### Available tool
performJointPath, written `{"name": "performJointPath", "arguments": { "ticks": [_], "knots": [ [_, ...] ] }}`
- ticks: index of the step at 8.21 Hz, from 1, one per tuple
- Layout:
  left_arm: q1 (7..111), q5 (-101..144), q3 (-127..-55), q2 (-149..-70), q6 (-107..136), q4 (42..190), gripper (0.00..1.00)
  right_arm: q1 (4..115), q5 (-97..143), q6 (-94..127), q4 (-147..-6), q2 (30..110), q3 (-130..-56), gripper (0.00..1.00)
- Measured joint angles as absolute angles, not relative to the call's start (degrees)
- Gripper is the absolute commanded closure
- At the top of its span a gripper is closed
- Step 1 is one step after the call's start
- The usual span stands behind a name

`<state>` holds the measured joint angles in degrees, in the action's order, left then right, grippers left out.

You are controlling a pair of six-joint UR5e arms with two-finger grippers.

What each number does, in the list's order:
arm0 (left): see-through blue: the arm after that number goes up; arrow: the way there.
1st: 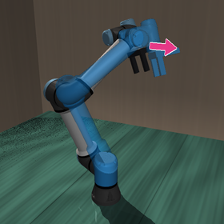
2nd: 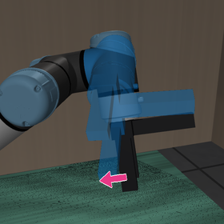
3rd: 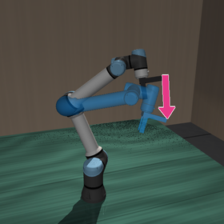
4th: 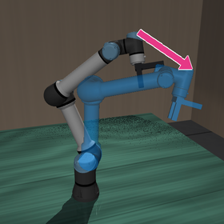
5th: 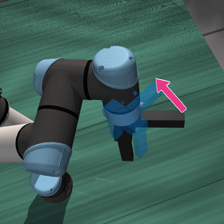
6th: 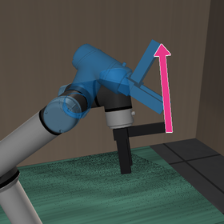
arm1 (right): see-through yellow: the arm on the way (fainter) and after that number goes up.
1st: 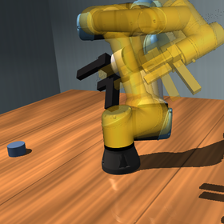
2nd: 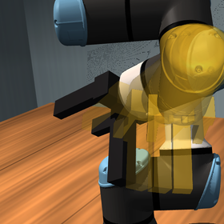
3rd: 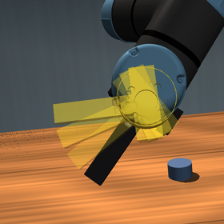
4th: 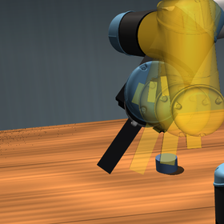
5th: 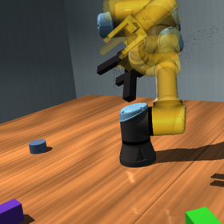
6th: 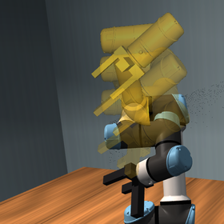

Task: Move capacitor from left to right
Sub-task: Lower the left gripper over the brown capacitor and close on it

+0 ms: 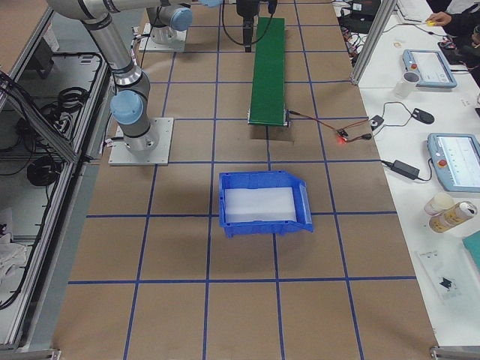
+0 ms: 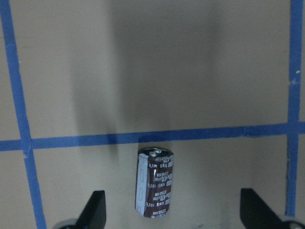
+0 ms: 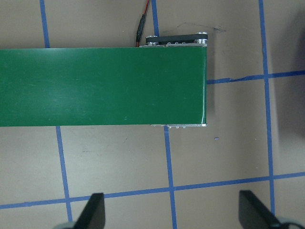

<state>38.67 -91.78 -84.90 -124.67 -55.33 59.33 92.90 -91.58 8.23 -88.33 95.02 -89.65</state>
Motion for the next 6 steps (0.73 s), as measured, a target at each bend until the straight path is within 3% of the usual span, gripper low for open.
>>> {"name": "performJointPath", "arguments": {
  "ticks": [6],
  "knots": [
    [38.64, -92.23, -84.88, -127.00, -65.23, 55.32, 0.00, 92.90, -91.58, 8.25, -88.33, 95.01, -89.65, 0.00]
  ]
}}
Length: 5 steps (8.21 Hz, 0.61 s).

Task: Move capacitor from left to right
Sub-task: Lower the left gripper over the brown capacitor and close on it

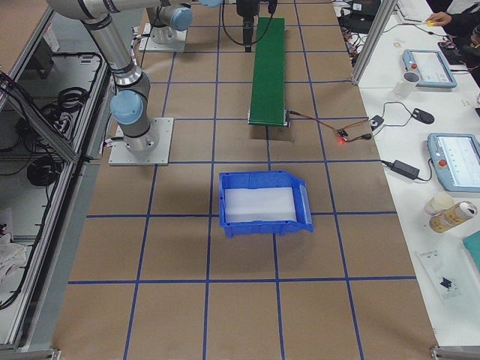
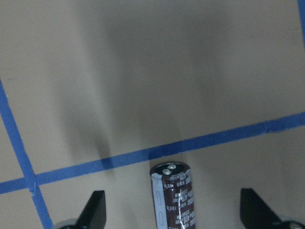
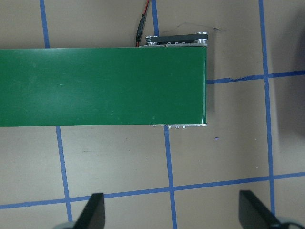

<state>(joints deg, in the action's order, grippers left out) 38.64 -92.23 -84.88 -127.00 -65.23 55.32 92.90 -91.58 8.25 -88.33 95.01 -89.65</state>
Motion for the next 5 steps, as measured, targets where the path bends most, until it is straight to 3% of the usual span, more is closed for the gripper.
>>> {"name": "performJointPath", "arguments": {
  "ticks": [3, 5],
  "knots": [
    [38.60, -92.05, -84.90, -128.42, -63.42, 54.82, 0.04, 92.90, -91.58, 8.26, -88.33, 95.01, -89.65, 0.00],
    [37.74, -91.97, -84.90, -128.95, -62.55, 54.81, 0.40, 92.90, -91.58, 8.26, -88.33, 95.03, -89.65, 0.00]
  ]
}}
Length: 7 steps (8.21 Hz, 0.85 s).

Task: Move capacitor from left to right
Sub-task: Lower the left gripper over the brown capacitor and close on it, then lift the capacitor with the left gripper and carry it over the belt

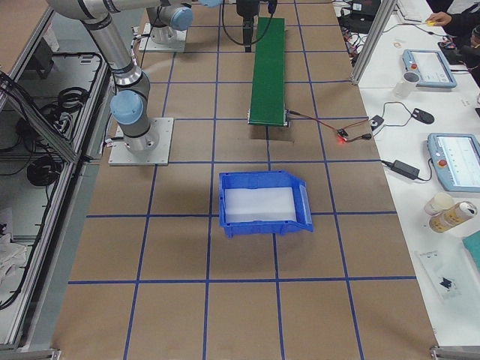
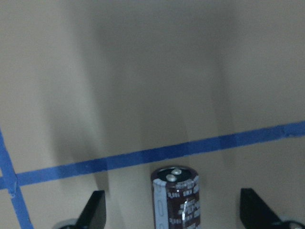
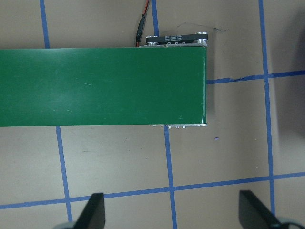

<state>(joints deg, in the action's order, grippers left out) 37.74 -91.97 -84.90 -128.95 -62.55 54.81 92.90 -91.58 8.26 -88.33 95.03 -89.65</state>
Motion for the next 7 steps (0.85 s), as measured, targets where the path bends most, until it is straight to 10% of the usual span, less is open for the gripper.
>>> {"name": "performJointPath", "arguments": {
  "ticks": [5, 7],
  "knots": [
    [37.27, -92.51, -84.93, -128.47, -61.29, 55.01, 0.98, 92.90, -91.58, 8.26, -88.33, 95.02, -89.65, 0.00],
    [37.26, -92.42, -84.96, -126.94, -60.23, 56.05, 1.00, 92.90, -91.58, 8.26, -88.33, 95.03, -89.65, 0.00]
  ]
}}
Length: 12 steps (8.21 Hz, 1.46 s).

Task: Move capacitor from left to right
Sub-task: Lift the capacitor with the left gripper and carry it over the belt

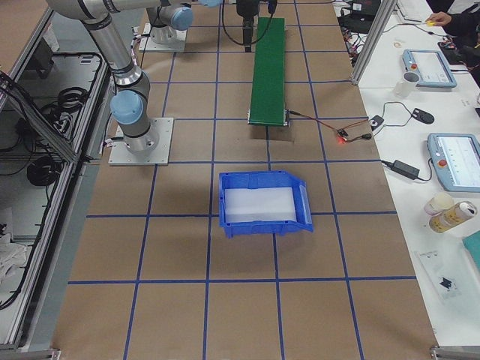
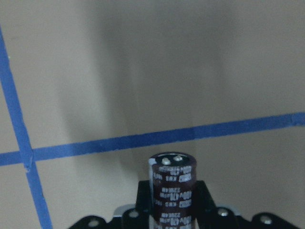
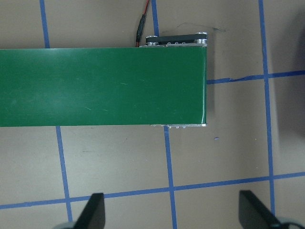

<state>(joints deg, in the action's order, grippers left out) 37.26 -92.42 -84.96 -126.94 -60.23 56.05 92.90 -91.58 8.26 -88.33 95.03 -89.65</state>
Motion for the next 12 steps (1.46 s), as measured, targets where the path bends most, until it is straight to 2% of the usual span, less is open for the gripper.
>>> {"name": "performJointPath", "arguments": {
  "ticks": [4, 6, 9, 12],
  "knots": [
    [38.22, -91.80, -84.98, -117.04, -53.79, 64.41, 1.00, 92.90, -91.58, 8.23, -88.33, 95.02, -89.65, 0.00],
    [42.18, -92.08, -85.08, -112.74, -48.14, 69.04, 1.00, 92.90, -91.58, 8.25, -88.33, 95.04, -89.65, 0.00],
    [52.94, -92.35, -85.52, -108.78, -35.95, 72.39, 1.00, 92.90, -91.58, 8.26, -88.33, 95.07, -89.65, 0.00],
    [67.05, -92.25, -85.60, -109.48, -24.26, 73.92, 1.00, 92.90, -91.58, 8.26, -88.33, 95.07, -89.65, 0.00]
  ]
}}
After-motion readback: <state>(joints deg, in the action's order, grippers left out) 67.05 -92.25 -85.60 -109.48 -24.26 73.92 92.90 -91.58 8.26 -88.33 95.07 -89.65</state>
